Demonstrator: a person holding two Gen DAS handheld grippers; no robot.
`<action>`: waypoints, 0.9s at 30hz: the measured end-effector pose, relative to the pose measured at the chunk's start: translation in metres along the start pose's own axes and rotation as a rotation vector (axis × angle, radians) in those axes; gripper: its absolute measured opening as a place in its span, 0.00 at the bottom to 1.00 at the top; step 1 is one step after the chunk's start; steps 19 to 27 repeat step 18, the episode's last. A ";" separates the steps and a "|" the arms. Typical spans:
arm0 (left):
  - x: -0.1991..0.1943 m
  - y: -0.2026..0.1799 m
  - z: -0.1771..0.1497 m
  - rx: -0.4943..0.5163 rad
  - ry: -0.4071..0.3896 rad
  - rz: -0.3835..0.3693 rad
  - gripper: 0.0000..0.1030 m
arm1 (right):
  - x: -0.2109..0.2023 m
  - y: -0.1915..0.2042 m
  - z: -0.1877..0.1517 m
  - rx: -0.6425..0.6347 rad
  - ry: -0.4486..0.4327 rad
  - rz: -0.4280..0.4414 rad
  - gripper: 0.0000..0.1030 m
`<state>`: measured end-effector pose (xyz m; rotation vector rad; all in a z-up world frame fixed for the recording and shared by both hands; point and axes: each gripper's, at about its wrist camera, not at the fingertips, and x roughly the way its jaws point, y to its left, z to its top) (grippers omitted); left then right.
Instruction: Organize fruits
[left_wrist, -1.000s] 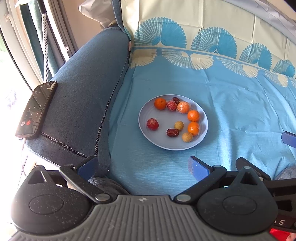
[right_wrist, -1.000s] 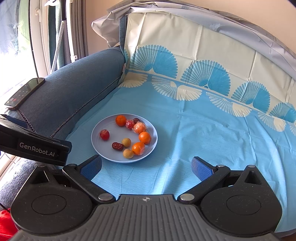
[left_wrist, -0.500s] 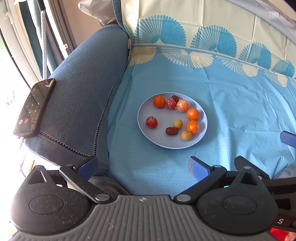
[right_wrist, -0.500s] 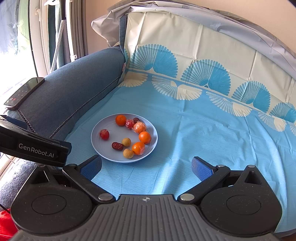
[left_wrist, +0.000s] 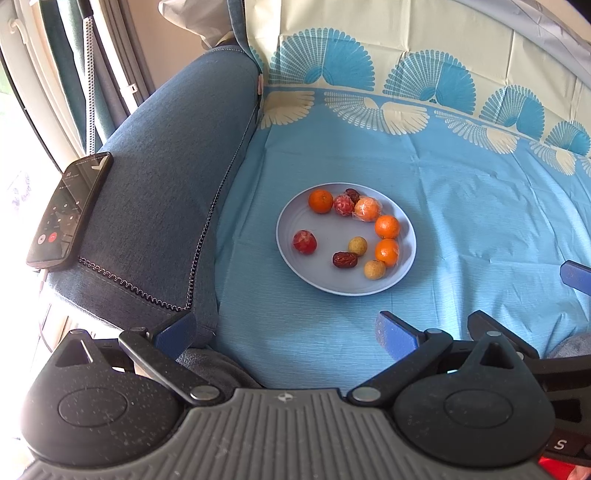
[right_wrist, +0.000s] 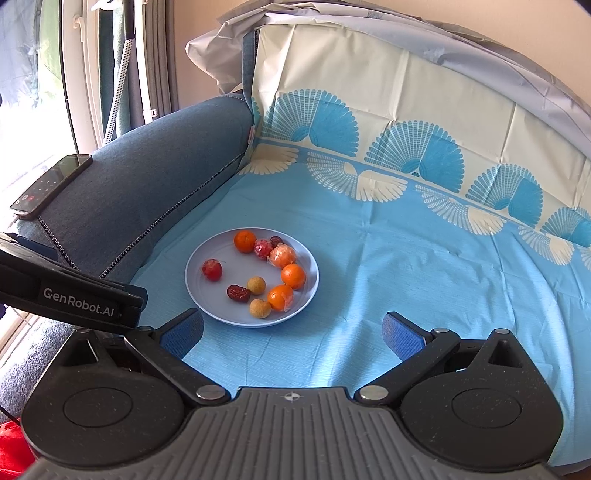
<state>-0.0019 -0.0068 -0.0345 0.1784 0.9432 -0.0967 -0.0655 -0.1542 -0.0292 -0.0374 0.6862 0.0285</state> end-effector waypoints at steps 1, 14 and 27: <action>0.000 0.000 0.000 -0.001 0.000 0.000 1.00 | 0.000 0.000 0.000 0.000 -0.001 0.000 0.99; 0.000 0.000 0.001 0.001 0.004 0.002 1.00 | 0.001 0.000 0.000 -0.002 0.001 0.003 0.99; 0.001 0.001 0.001 0.001 0.010 -0.006 1.00 | 0.000 -0.002 0.000 -0.006 0.003 0.004 0.99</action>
